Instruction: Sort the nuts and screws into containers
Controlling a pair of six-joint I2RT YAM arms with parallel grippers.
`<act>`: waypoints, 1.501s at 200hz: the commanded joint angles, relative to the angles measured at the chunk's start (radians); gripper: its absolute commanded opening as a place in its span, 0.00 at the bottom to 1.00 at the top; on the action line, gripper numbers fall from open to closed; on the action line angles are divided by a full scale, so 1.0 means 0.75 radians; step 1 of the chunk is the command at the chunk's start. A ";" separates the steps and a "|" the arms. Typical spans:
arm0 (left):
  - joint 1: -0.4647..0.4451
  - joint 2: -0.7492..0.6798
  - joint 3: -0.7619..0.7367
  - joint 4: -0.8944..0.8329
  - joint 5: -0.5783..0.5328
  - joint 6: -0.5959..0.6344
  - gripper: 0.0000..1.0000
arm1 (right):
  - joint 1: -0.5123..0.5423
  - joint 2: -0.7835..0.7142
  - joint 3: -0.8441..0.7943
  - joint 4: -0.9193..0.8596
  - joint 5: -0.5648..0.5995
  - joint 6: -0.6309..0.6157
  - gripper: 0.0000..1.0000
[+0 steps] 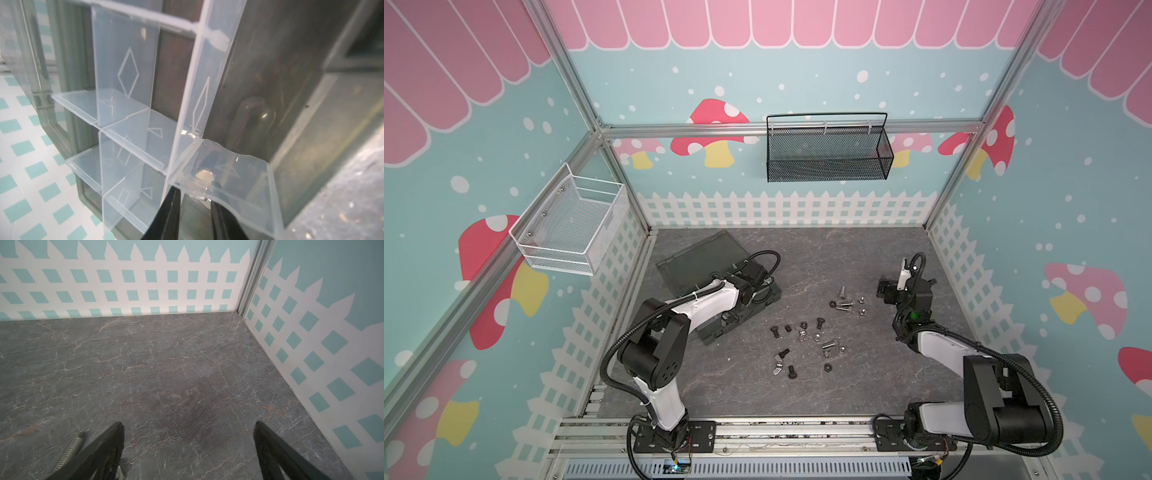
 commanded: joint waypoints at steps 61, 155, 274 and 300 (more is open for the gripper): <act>-0.091 -0.387 -0.005 -0.016 0.066 -0.249 0.45 | 0.009 -0.008 0.022 0.004 0.037 0.012 0.98; -0.511 -0.646 -0.302 -0.106 0.128 -1.212 0.74 | 0.015 -0.006 0.033 -0.029 0.093 0.018 0.98; -0.757 -0.265 -0.283 0.017 0.195 -1.334 0.66 | 0.019 -0.011 0.032 -0.030 0.107 0.016 0.98; -0.758 -0.236 -0.297 0.045 0.231 -1.332 0.61 | 0.018 -0.010 0.031 -0.031 0.108 0.016 0.98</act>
